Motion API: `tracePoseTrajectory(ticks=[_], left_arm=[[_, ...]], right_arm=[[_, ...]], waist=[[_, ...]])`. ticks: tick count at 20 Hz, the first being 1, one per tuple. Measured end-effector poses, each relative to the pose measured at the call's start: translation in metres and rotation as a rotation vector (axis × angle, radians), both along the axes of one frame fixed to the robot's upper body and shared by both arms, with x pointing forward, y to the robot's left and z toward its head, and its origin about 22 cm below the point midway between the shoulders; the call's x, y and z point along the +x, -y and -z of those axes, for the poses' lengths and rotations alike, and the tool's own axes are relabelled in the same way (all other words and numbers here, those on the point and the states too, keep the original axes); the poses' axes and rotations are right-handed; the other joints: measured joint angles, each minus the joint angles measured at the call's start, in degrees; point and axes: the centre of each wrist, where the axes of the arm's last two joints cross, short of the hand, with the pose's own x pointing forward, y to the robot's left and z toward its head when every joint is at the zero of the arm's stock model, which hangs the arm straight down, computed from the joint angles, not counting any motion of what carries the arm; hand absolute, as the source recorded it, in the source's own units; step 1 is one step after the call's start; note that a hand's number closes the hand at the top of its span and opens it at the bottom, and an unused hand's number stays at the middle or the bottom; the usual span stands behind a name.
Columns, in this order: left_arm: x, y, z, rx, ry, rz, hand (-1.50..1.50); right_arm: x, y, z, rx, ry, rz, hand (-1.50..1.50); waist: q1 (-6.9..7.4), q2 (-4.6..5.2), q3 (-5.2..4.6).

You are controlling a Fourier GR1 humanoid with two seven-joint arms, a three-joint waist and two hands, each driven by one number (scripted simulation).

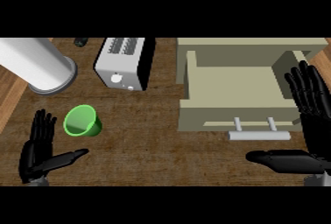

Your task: Pick up the cup, place it into the drawer and close the drawer

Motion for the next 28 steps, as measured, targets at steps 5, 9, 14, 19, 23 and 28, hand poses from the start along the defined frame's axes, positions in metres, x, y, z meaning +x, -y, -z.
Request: tracePoseTrajectory(ticks=[5,9,14,19,23,28], left_arm=[[0.002,-0.005,0.028,-0.019,-0.003,-0.005,-1.50],[0.006,-0.011,0.045,-0.020,0.008,-0.014,-1.50],[0.010,-0.024,0.056,-0.028,0.032,-0.020,-1.50],[0.012,-0.021,0.066,-0.024,0.041,-0.031,-1.50],[0.013,-0.026,0.066,-0.016,0.023,-0.027,-1.50],[0.017,-0.024,0.066,-0.017,0.022,-0.022,-1.50]], right_arm=[[-0.003,-0.002,0.005,0.000,0.003,-0.003,-1.50],[-0.003,0.002,0.008,0.003,0.001,-0.005,-1.50],[-0.003,-0.001,0.006,0.000,-0.002,-0.013,-1.50],[-0.003,0.000,0.000,-0.002,0.001,-0.020,-1.50],[-0.004,-0.005,-0.001,-0.001,0.002,-0.031,-1.50],[-0.001,-0.001,-0.004,0.001,0.004,-0.038,-1.50]], waist=[[-0.07,-0.01,-0.01],[-0.13,-0.01,-0.01],[-0.29,0.06,-0.04],[-0.69,0.21,-0.09],[-0.92,0.31,-0.13],[-1.06,0.40,-0.17]])
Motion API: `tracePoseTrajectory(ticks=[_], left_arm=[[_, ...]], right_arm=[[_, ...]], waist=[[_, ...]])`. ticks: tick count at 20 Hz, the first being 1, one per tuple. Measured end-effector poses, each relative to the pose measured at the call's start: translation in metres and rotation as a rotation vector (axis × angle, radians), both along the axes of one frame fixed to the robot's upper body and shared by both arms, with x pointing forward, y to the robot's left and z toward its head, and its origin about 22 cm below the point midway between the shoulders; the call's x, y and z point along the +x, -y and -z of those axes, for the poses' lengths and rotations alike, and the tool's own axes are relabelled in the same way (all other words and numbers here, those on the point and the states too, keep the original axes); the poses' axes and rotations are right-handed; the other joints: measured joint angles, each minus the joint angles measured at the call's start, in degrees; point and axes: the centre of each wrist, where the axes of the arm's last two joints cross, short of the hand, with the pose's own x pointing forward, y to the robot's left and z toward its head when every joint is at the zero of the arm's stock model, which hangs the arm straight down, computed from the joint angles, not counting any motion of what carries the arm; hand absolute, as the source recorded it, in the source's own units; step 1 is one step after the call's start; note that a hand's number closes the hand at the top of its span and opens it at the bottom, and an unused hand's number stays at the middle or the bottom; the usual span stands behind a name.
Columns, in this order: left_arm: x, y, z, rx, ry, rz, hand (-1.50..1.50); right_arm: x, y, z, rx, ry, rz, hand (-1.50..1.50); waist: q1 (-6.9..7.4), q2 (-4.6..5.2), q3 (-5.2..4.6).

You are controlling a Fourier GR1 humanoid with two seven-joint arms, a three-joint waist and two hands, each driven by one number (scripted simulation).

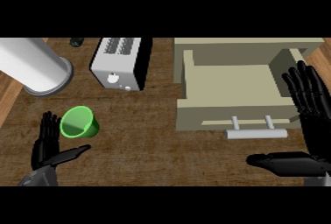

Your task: Pick up the cup, place it into the drawer and close the drawer

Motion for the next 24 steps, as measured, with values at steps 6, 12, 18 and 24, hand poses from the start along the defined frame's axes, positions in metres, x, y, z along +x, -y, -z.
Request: tracePoseTrajectory(ticks=[6,12,18,24], left_arm=[[0.008,0.006,-0.002,-0.020,0.013,0.018,-1.50],[0.013,0.015,-0.001,-0.064,0.036,0.047,-1.50],[0.020,0.021,-0.004,-0.113,0.064,0.091,1.50],[0.035,0.035,-0.009,-0.180,0.095,0.160,1.50]], right_arm=[[0.005,-0.004,0.000,-0.001,-0.004,-0.004,-1.50],[0.008,0.001,0.003,0.003,-0.013,0.001,-1.50],[0.007,0.002,0.002,0.003,-0.013,-0.012,-1.50],[0.006,-0.003,0.007,0.008,-0.027,-0.017,-1.50]], waist=[[-0.05,0.04,-0.01],[-0.19,0.12,-0.03],[-0.34,0.15,-0.06],[-0.34,0.12,-0.05]])
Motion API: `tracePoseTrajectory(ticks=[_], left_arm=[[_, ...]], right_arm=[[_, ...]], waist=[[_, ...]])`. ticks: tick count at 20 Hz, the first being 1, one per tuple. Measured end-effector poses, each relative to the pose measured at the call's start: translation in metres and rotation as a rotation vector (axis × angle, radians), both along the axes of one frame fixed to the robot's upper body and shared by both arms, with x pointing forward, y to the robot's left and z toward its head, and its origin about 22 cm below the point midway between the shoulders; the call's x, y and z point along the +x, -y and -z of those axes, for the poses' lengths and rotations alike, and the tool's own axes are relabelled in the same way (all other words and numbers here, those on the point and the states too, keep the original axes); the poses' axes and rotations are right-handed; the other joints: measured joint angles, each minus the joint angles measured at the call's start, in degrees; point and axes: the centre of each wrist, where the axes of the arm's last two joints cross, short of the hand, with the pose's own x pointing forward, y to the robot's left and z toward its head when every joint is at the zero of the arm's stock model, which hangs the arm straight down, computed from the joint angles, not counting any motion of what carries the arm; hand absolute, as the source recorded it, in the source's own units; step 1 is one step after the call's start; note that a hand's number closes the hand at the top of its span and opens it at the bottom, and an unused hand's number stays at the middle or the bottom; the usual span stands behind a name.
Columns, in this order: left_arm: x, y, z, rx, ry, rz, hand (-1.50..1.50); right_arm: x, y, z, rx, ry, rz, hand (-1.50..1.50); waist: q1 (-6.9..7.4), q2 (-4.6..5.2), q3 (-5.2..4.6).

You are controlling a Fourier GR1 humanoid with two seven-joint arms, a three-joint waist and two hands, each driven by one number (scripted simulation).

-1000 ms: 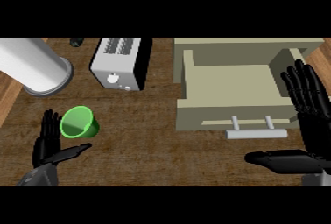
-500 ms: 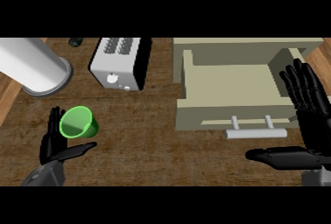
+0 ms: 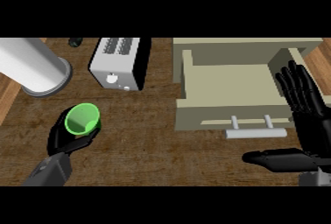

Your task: Pick up the cup, place it into the drawer and close the drawer

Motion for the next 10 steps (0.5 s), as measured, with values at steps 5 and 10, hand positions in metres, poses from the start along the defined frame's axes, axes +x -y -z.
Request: tracePoseTrajectory(ticks=[5,10], left_arm=[[0.0029,0.0059,-0.0003,-0.060,0.022,0.031,1.50],[0.0082,0.0097,-0.0038,-0.057,0.067,0.038,1.50]], right_arm=[[-0.0041,0.0087,-0.0001,-0.005,0.006,0.002,-1.50],[-0.0014,0.0027,0.0030,-0.013,0.001,0.013,-1.50]], waist=[[-0.14,0.00,0.00],[0.15,0.00,0.02]])
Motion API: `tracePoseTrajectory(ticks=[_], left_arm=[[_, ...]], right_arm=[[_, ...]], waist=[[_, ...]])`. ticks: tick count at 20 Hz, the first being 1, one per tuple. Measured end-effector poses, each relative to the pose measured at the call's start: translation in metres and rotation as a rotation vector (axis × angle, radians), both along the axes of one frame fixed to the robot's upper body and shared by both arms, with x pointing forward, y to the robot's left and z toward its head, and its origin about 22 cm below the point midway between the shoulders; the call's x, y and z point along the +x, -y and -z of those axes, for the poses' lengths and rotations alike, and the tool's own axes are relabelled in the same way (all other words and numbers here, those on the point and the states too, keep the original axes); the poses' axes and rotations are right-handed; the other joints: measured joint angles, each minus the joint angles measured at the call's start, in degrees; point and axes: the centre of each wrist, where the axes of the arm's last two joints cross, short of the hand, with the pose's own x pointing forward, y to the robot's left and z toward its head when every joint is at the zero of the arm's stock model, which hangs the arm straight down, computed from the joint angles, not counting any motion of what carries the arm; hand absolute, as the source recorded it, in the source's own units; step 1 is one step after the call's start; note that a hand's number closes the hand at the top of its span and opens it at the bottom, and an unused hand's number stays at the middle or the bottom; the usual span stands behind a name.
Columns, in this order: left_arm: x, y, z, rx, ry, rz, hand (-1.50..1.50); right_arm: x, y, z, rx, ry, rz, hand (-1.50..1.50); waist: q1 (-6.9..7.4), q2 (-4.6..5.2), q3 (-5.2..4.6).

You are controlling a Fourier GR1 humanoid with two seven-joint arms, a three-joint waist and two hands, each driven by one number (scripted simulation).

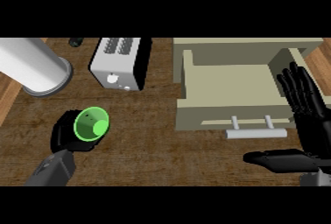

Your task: Pick up the cup, place it into the drawer and close the drawer

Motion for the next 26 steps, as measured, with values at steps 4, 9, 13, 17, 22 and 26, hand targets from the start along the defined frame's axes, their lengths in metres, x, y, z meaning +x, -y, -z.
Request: tracePoseTrajectory(ticks=[4,9,13,17,22,26], left_arm=[[-0.005,0.003,0.004,0.004,0.018,-0.023,1.50],[0.012,0.005,-0.010,0.017,0.082,-0.014,1.50],[0.030,0.016,-0.025,0.015,0.158,0.016,1.50],[0.052,0.031,-0.047,0.029,0.224,0.093,1.50],[0.081,0.068,-0.087,0.070,0.328,0.175,1.50],[0.101,0.096,-0.132,0.104,0.380,0.227,1.50]], right_arm=[[-0.003,0.002,0.000,0.000,0.004,0.002,-1.50],[0.000,0.012,-0.002,0.003,0.003,0.004,-1.50],[0.002,0.014,0.001,0.003,0.002,0.017,-1.50],[-0.002,0.022,0.000,0.003,-0.006,0.026,-1.50],[0.000,0.024,0.001,0.002,-0.008,0.045,-1.50],[-0.001,0.026,0.001,-0.004,-0.017,0.052,-1.50]], waist=[[0.14,-0.10,0.03],[0.31,-0.18,0.08],[0.81,-0.42,0.14],[1.15,-0.68,0.21],[1.86,-0.95,0.29],[1.92,-1.00,0.30]])
